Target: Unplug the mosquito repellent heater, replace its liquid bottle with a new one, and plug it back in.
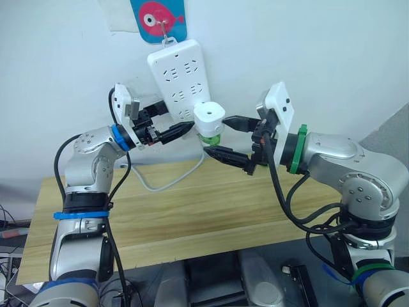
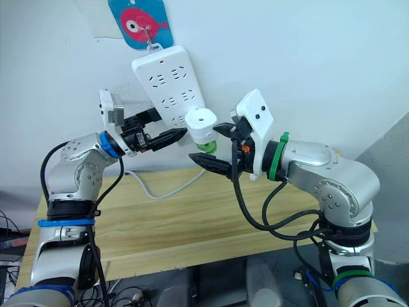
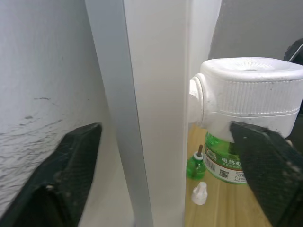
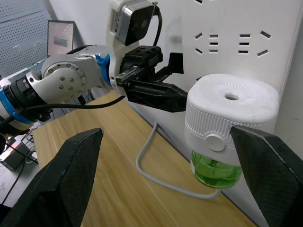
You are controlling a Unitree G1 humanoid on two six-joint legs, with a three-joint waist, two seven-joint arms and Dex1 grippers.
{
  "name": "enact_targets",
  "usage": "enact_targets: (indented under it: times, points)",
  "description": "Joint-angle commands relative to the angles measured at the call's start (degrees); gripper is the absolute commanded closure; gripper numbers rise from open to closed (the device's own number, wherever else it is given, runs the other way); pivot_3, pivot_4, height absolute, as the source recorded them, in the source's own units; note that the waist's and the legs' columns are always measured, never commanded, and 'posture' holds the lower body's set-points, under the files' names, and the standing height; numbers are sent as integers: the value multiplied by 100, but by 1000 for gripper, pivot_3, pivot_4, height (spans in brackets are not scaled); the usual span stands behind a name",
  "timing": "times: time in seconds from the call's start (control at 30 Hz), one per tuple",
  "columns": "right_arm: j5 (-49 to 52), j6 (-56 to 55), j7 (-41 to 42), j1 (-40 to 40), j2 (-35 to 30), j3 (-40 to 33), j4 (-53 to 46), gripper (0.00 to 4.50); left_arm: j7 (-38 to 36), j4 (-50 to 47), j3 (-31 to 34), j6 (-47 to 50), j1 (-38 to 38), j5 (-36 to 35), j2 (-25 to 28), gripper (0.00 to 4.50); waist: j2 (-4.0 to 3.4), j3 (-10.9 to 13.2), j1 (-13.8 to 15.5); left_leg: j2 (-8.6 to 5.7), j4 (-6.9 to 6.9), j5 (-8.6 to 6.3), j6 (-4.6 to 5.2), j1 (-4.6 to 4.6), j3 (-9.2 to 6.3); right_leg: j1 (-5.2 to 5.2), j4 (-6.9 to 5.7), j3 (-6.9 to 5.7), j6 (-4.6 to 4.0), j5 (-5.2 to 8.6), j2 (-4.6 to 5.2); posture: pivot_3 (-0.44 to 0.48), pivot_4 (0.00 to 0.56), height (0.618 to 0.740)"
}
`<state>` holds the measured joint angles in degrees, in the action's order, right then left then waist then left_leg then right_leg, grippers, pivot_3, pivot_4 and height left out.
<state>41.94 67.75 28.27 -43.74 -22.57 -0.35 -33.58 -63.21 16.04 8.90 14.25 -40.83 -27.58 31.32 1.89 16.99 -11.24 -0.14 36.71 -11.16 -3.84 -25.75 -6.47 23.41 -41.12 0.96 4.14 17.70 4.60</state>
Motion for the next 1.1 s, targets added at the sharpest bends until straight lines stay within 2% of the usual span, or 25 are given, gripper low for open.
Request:
enact_targets:
  times: [0.03, 0.33, 0.47, 0.8, 1.1]
  points:
    - [160, -173, 68, 38, -90, -63, -173, 0, -34, -290, 164, -192, 132, 5, 228, 45, 0, 0, -2, 0, 0, 0, 0, 0, 0, 0, 0, 1, 0, 0, 0, -236, 242, 730]
    - [262, -257, -1, 143, -143, -76, -178, 0, 48, -964, 442, 12, 671, -245, 720, 45, 0, 0, 27, 1, -1, 0, 0, 0, -1, 0, 0, 1, 0, 0, 0, -198, 228, 730]
    - [169, -371, -27, 316, -180, 28, -201, 0, 162, -1577, 622, 232, 1199, -373, 919, 45, 0, 0, 39, 1, -2, 0, 0, 1, 1, 0, 0, 3, 1, 0, 0, -183, 228, 730]
    - [-232, -834, -362, 885, 21, 454, -217, 0, 1041, -3163, 1118, 701, 2596, -823, 774, 45, 1, -4, 236, 4, -2, 1, -1, 2, 1, 0, -2, 3, 0, -1, 0, -147, 210, 730]
    - [-579, -1183, -426, 1426, -5, 795, -357, 0, 1458, -3929, 1302, 749, 3373, -1128, 664, 45, 0, -48, 371, 3, -2, 1, -2, 2, 1, -1, 1, 2, 0, -1, 1, -152, 195, 730]
